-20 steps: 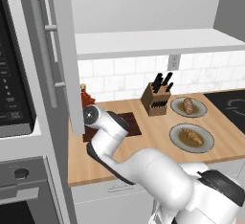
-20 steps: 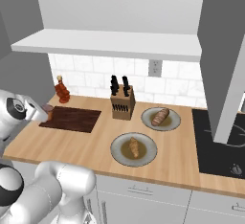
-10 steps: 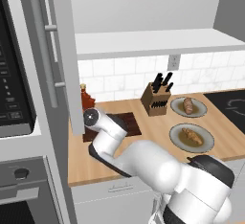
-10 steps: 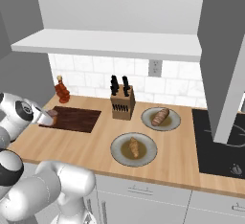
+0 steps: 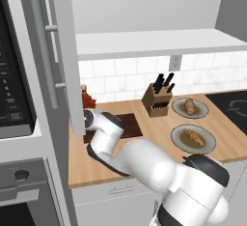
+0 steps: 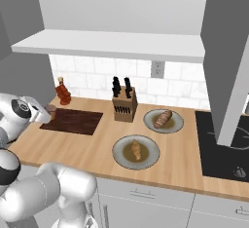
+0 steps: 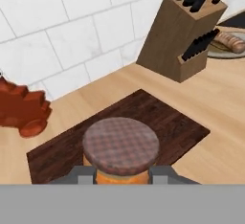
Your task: From the different types of pastries on the counter, select a croissant and place it on the cutting board. Then retrieve a jar of jam from the cabinet and place it alongside the croissant on the cutting board.
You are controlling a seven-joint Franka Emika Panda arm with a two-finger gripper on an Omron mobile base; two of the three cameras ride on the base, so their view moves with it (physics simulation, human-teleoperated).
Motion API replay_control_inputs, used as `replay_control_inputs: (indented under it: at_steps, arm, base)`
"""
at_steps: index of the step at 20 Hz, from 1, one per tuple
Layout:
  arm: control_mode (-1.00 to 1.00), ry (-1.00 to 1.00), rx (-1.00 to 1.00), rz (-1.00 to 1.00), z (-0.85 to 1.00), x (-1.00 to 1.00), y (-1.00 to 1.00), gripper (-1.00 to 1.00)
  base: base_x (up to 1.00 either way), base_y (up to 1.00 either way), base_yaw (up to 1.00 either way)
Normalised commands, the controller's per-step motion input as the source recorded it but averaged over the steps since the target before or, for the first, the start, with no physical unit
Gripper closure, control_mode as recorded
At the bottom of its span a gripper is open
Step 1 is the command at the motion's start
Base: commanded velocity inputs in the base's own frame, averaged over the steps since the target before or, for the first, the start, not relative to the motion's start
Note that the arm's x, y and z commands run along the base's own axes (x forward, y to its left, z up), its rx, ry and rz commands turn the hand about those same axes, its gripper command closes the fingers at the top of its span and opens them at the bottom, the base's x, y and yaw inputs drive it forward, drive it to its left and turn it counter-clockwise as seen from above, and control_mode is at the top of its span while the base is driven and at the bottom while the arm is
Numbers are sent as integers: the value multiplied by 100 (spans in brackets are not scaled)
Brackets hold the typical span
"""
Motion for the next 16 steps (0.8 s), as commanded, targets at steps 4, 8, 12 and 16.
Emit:
replay_control_inputs:
  at_steps: [4,8,12,16]
  arm:
    - [-100,0,-1,0,-21,100,0,100]
    - [-100,0,-1,1,-6,19,1,100]
    - [-100,2,-9,0,-54,0,11,100]
    - [-100,0,0,0,-13,3,0,100]
  base:
    - [0,0,0]
    - [0,0,0]
    - [0,0,0]
    - [0,0,0]
